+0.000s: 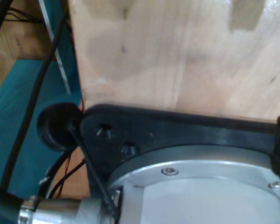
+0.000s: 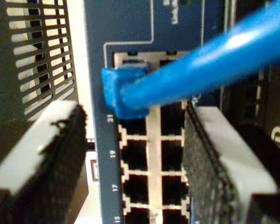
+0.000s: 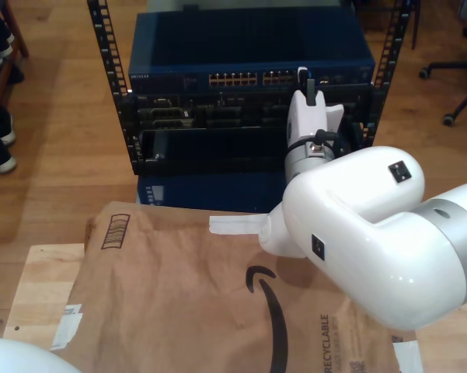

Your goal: Grab the cable and plug it in

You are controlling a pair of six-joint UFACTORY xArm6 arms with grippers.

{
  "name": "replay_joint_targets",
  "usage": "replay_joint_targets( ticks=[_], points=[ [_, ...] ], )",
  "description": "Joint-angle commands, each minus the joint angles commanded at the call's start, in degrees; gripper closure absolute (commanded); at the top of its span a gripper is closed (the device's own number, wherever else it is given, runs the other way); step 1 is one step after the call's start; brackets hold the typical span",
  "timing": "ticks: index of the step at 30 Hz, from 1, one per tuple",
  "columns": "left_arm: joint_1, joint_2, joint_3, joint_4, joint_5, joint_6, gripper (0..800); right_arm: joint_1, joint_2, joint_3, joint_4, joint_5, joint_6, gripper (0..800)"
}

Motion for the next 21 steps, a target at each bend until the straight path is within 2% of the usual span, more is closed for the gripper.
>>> replay_joint_targets(
  ticks=[7, 21],
  points=[
    [0.0, 0.0, 0.0, 0.0, 0.0, 0.0, 0, 0.2, -4.2, 5.8, 0.1, 0.3, 0.1, 464],
    [0.0, 0.0, 0.0, 0.0, 0.0, 0.0, 0, 0.2, -4.3, 6.1, 0.0, 0.5, 0.1, 465]
  ],
)
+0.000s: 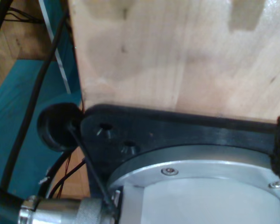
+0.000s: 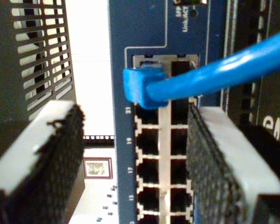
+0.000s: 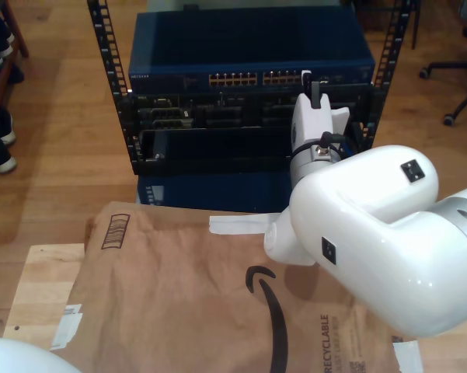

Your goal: Grab the cable and plug it in

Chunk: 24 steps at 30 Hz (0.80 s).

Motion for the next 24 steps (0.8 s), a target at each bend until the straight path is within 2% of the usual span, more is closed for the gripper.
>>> replay_joint_targets(
  ticks=[11, 14, 18, 24],
  points=[
    [0.0, 0.0, 0.0, 0.0, 0.0, 0.0, 0, -0.6, 0.3, -0.1, -0.1, 0.7, 0.0, 537],
    [0.0, 0.0, 0.0, 0.0, 0.0, 0.0, 0, -0.6, 0.2, 0.2, -0.1, 0.5, 0.0, 604],
    [0.0, 0.0, 0.0, 0.0, 0.0, 0.0, 0, -0.7, 0.3, 0.2, 0.0, 0.4, 0.1, 739],
    [0.0, 0.0, 0.0, 0.0, 0.0, 0.0, 0, -0.8, 0.3, -0.2, 0.1, 0.4, 0.1, 784]
  ],
)
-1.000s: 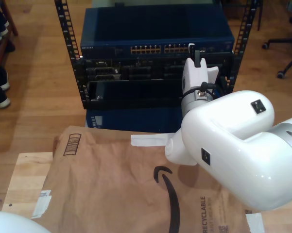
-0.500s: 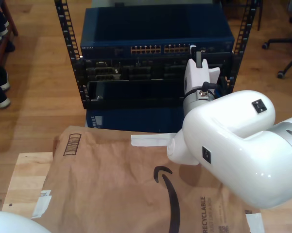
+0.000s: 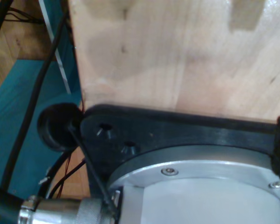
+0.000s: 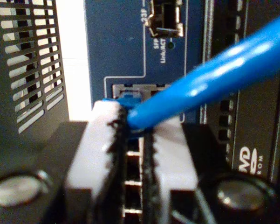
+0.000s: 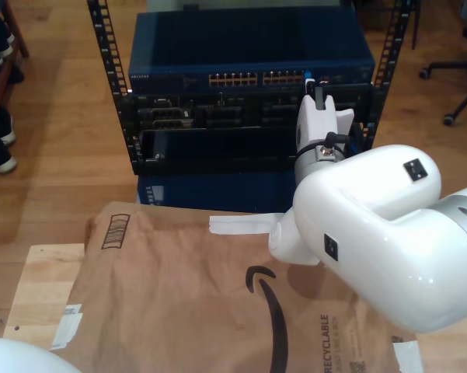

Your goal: Grab the cable and plug it in

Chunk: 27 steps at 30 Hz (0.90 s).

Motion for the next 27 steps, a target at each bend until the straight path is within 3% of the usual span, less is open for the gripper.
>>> replay_joint_targets(
  ticks=[14, 16, 18, 20, 27],
  points=[
    [0.0, 0.0, 0.0, 0.0, 0.0, 0.0, 0, -0.2, 0.3, -0.3, 0.0, 0.4, 0.1, 787],
    [0.0, 0.0, 0.0, 0.0, 0.0, 0.0, 0, -0.2, 0.1, -0.2, -0.2, 0.4, 0.0, 719],
    [0.0, 0.0, 0.0, 0.0, 0.0, 0.0, 0, -0.2, -0.1, 0.0, -1.5, 0.8, 0.0, 558],
    [0.0, 0.0, 0.0, 0.0, 0.0, 0.0, 0, -0.2, -0.2, 0.3, -2.4, 1.0, 0.0, 499],
    [0.0, 0.0, 0.0, 0.0, 0.0, 0.0, 0, -0.1, -3.9, 3.8, -2.3, 2.1, 0.0, 482]
  ],
)
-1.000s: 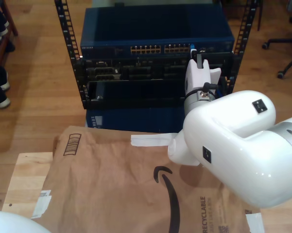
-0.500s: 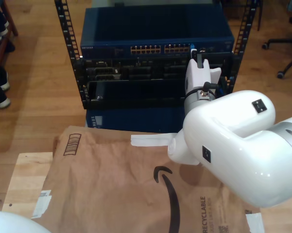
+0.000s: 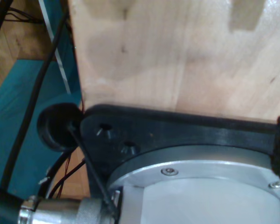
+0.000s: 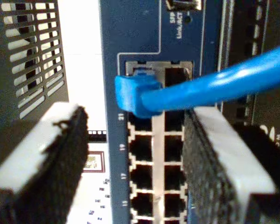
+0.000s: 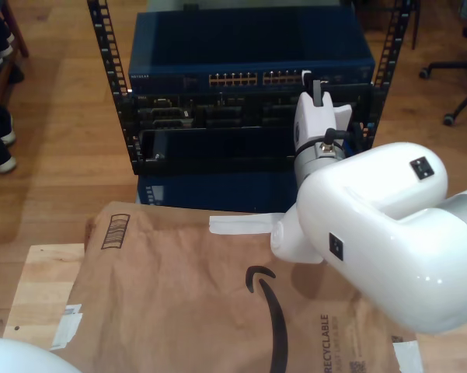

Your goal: Grab the cable and plug it in

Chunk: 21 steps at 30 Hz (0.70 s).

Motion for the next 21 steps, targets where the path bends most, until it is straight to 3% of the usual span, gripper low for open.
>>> replay_joint_targets(
  ticks=[9, 14, 21],
  points=[
    [0.0, 0.0, 0.0, 0.0, 0.0, 0.0, 0, 0.3, -8.4, 10.9, -2.2, 5.7, 0.0, 449],
    [0.0, 0.0, 0.0, 0.0, 0.0, 0.0, 0, 0.2, -11.8, 13.6, -2.5, 7.3, -0.1, 448],
    [0.0, 0.0, 0.0, 0.0, 0.0, 0.0, 0, -3.6, -17.0, 15.9, -6.2, 18.5, -4.6, 371]
  ],
)
